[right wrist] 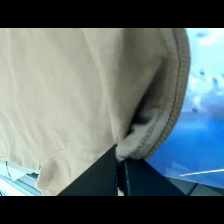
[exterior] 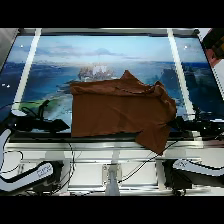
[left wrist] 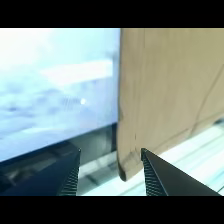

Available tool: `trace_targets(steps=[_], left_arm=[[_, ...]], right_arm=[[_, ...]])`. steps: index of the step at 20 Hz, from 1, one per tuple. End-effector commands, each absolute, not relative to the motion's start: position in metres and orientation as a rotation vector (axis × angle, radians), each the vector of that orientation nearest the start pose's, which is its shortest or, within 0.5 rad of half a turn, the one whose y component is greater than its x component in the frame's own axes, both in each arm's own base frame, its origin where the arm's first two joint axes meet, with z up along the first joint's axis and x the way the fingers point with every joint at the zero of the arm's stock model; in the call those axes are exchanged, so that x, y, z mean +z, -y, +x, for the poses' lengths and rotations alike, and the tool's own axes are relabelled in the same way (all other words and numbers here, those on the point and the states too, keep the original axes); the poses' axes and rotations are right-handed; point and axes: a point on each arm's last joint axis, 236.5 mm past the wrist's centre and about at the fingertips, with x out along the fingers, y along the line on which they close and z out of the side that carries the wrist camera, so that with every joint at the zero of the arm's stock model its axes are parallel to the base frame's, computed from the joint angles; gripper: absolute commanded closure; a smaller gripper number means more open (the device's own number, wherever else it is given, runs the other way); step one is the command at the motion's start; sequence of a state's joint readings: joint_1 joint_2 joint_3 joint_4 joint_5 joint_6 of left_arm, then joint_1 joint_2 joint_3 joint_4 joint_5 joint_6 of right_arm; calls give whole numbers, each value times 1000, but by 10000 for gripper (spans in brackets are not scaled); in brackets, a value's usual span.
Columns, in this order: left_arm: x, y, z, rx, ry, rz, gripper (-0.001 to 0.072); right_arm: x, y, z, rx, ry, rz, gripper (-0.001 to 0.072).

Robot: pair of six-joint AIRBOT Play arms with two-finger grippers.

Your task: Fold the clothes and pants, and hang the long-sleeved shirts on hangers.

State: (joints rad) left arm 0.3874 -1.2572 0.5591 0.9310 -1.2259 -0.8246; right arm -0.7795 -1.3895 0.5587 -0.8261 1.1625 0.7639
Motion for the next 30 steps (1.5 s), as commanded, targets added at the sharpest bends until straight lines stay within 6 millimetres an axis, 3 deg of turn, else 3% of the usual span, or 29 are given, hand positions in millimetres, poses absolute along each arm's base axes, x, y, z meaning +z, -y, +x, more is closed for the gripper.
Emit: trace_targets(steps=[1, 5, 9, 12, 14, 15, 17, 19, 21, 22, 26, 28, 30], left_arm=[[-114, 63, 212, -583, -1553, -369, 266], [-116, 69, 221, -582, -1524, -344, 267], [-118, 80, 212, -625, -1568, -355, 268], [-131, 95, 203, -665, -1630, -380, 270], [-142, 99, 201, -660, -1654, -388, 311], [-145, 99, 202, -656, -1659, -394, 366], [-144, 96, 207, -640, -1643, -411, 393], [-141, 94, 211, -637, -1631, -410, 582], [-137, 92, 220, -635, -1606, -397, 693], [-134, 91, 226, -633, -1588, -387, 694], [-103, 87, 271, -628, -1445, -336, 695], [-68, 89, 304, -629, -1315, -330, 695], [-18, 94, 340, -640, -1150, -331, 695]], right_arm=[[-125, 32, 245, 236, -1314, 872, 695], [-124, 31, 246, 241, -1312, 879, 695], [-124, 31, 246, 241, -1311, 878, 695], [-123, 30, 245, 244, -1312, 880, 695], [-122, 29, 245, 252, -1316, 884, 695], [-122, 28, 244, 255, -1316, 885, 695], [-122, 28, 244, 255, -1316, 885, 695], [-121, 27, 244, 267, -1316, 881, 695], [-117, 24, 245, 290, -1306, 879, 696], [-114, 26, 248, 290, -1292, 876, 696], [-82, 35, 268, 303, -1202, 820, 696], [-52, 38, 282, 329, -1124, 789, 696], [-5, 36, 305, 382, -977, 756, 696]])
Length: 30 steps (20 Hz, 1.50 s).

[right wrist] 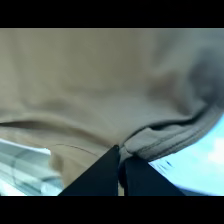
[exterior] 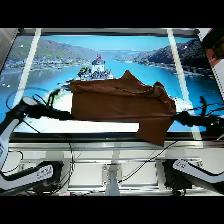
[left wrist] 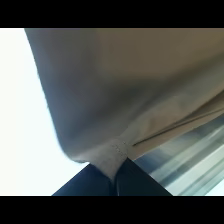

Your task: Fold the clothes and pants, and hang the long-sleeved shirts on hangers.

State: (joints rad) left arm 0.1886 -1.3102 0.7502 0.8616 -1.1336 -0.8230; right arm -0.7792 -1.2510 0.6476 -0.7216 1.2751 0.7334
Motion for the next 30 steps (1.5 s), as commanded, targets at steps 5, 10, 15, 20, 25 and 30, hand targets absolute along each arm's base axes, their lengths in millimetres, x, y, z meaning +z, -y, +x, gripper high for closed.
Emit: trace_targets(steps=[5, 10, 15, 20, 25, 30], left_arm=[[149, 104, 394, -666, -694, -277, 695], [328, 84, 389, -518, -176, -191, 695], [454, 59, 308, -357, 242, -157, 695], [503, 74, 213, -353, 432, -58, 696], [499, 60, 178, -241, 426, -6, 698], [378, 39, 252, -180, -86, -33, 697]], right_arm=[[148, 20, 335, 529, -580, 581, 696], [306, -9, 314, 535, -287, 282, 696], [422, -57, 263, 485, -13, 15, 697], [475, -80, 219, 316, 52, -173, 697], [470, -39, 211, 73, -52, -211, 698], [410, -27, 243, 193, -265, -152, 699]])
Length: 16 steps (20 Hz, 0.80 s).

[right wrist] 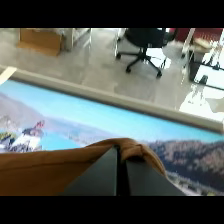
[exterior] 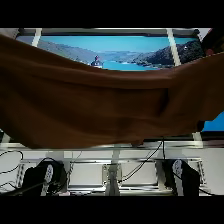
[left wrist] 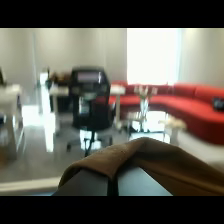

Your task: Fold the clothes and pants, and hang the long-sleeved shirts on hangers.

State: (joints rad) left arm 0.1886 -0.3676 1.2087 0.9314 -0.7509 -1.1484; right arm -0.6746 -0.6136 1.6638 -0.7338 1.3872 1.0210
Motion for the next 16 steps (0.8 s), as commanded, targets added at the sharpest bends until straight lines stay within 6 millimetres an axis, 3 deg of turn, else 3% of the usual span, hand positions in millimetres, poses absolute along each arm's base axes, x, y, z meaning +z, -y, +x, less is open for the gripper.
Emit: trace_targets(steps=[1, 3, 6, 9, 12, 16], left_arm=[[353, 39, 273, -199, -171, -58, 697], [304, 43, 317, -247, -322, -108, 697], [231, 44, 384, -303, -495, -63, 697], [180, 39, 444, -280, -530, -40, 697], [150, 38, 486, -233, -507, -50, 696], [104, 36, 514, -201, -545, -57, 696]], right_arm=[[395, -28, 255, 238, -303, -121, 698], [353, -29, 291, 335, -416, -30, 699], [274, -43, 351, 458, -594, 96, 699], [197, -67, 412, 529, -742, 159, 698], [135, -78, 465, 497, -806, 239, 698], [74, -69, 502, 429, -860, 298, 697]])
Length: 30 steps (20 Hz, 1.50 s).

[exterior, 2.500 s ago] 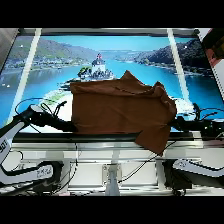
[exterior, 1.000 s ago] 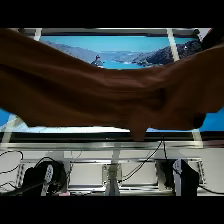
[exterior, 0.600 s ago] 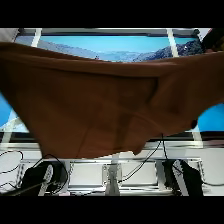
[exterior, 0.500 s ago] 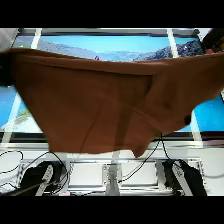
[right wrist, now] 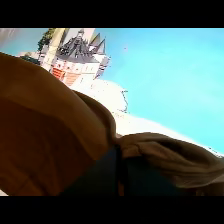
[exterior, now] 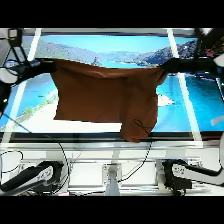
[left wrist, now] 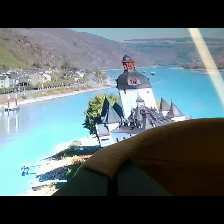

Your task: Fold the clothes and pants, and hang the long-sleeved shirts on hangers.

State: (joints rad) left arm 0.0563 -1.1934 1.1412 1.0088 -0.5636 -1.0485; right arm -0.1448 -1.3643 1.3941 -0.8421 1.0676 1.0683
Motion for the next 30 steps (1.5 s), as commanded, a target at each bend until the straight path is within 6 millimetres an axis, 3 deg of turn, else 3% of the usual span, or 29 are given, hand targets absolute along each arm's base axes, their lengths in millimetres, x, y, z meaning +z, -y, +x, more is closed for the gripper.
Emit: trace_targets(steps=[1, 4, 7, 11, 14, 19, 21, 24, 26, 30], left_arm=[[87, 36, 516, -202, -579, -58, 697], [49, 36, 522, -200, -652, -69, 697], [25, 32, 523, -197, -700, -44, 696], [8, 20, 519, -196, -744, 86, 696], [0, 15, 518, -195, -762, 138, 697], [-36, 19, 502, -234, -885, 147, 697], [-13, 11, 521, -194, -784, 179, 696], [55, 5, 558, -117, -530, 209, 696], [89, 8, 570, -84, -396, 223, 697], [135, 22, 578, -61, -227, 236, 695]], right_arm=[[63, -66, 507, 411, -871, 309, 698], [39, -64, 512, 400, -910, 323, 698], [22, -52, 506, 354, -968, 294, 698], [-10, -32, 477, 291, -1135, 213, 698], [-29, -35, 460, 294, -1199, 227, 698], [-64, -47, 427, 299, -1307, 311, 697], [-61, -52, 429, 308, -1296, 336, 697], [-41, -55, 459, 293, -1165, 384, 697], [-28, -53, 479, 274, -1083, 413, 697], [4, -53, 505, 277, -979, 430, 697]])
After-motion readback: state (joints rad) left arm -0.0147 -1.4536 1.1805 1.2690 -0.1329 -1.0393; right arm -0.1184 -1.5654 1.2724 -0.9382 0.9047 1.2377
